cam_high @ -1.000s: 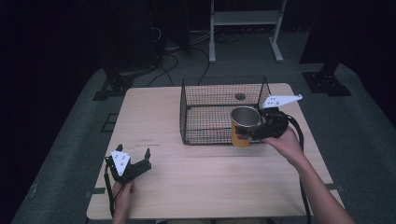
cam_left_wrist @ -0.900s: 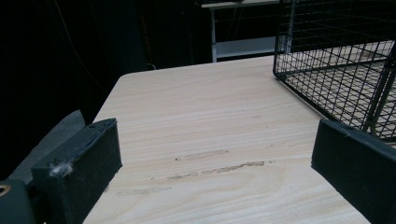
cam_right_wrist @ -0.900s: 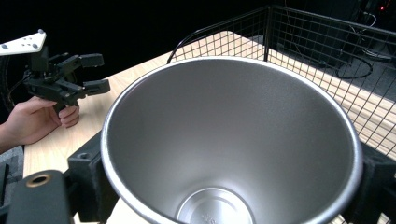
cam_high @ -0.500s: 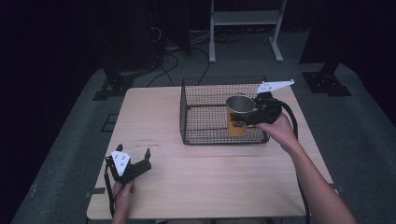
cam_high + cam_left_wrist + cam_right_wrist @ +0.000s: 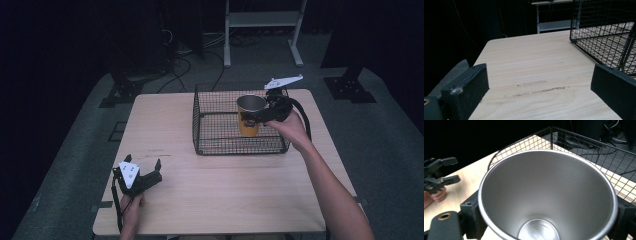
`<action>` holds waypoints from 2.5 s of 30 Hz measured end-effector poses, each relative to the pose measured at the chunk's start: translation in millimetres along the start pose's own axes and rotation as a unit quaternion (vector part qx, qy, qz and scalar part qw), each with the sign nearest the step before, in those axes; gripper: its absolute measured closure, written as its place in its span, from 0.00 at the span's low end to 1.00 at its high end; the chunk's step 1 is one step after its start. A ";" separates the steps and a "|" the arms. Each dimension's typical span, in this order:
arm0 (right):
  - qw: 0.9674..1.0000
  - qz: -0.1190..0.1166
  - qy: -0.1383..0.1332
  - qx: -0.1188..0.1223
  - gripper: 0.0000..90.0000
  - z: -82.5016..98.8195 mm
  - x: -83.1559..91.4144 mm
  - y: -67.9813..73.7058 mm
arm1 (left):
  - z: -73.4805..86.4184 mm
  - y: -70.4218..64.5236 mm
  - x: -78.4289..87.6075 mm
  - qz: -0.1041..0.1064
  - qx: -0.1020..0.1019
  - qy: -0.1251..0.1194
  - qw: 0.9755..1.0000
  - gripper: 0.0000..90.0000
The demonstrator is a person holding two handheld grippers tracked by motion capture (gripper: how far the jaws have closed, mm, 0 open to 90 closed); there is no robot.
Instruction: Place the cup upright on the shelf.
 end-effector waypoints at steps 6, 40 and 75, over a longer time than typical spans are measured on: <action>1.000 0.002 0.010 -0.012 0.13 -1.7 -20.8 -6.9 | 0.1 0.0 0.2 0.000 0.000 0.000 1.000 0.01; 0.997 0.024 0.072 -0.011 0.13 -1.4 -87.9 -22.6 | 0.0 0.4 0.4 0.001 0.001 0.000 1.000 0.01; 0.987 0.051 0.148 0.023 0.12 36.4 -121.2 -29.2 | -0.1 0.7 0.5 0.002 0.003 -0.002 1.000 0.01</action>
Point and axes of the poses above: each handheld gripper's, and its own axes: x roughly backward along the jaws, z roughly out of its underside, y roughly to its left, the point moved 10 cm from there along -x, roughly forward along the jaws, and after that the axes turned 13 degrees about z, right-handed, at the moved point
